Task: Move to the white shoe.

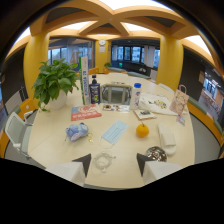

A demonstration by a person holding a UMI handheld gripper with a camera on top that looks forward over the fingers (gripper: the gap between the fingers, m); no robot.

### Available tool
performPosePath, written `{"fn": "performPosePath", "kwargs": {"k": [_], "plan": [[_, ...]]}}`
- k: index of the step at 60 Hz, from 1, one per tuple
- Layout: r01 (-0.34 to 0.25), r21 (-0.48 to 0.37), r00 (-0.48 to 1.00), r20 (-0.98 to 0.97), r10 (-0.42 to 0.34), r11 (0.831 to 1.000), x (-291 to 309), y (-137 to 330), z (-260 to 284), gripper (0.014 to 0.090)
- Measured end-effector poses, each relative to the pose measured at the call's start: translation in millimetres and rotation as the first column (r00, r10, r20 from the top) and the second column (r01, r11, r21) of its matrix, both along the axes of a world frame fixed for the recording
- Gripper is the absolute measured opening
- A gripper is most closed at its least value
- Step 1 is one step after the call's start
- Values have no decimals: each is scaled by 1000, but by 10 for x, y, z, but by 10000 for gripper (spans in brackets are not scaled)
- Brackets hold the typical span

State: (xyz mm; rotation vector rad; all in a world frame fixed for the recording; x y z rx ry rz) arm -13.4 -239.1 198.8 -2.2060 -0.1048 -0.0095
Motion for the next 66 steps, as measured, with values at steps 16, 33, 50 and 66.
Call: {"fn": "performPosePath", "kwargs": {"k": [16, 33, 50, 66], "plan": [[47, 18, 999, 17, -47, 999, 105, -303, -32, 863], [151, 6, 985, 85, -151, 989, 1158, -479, -196, 862], [187, 14, 977, 96, -188, 982, 2422, 326, -469, 866], [126, -38, 990, 60, -124, 991, 2978, 1282, -864, 862]]}}
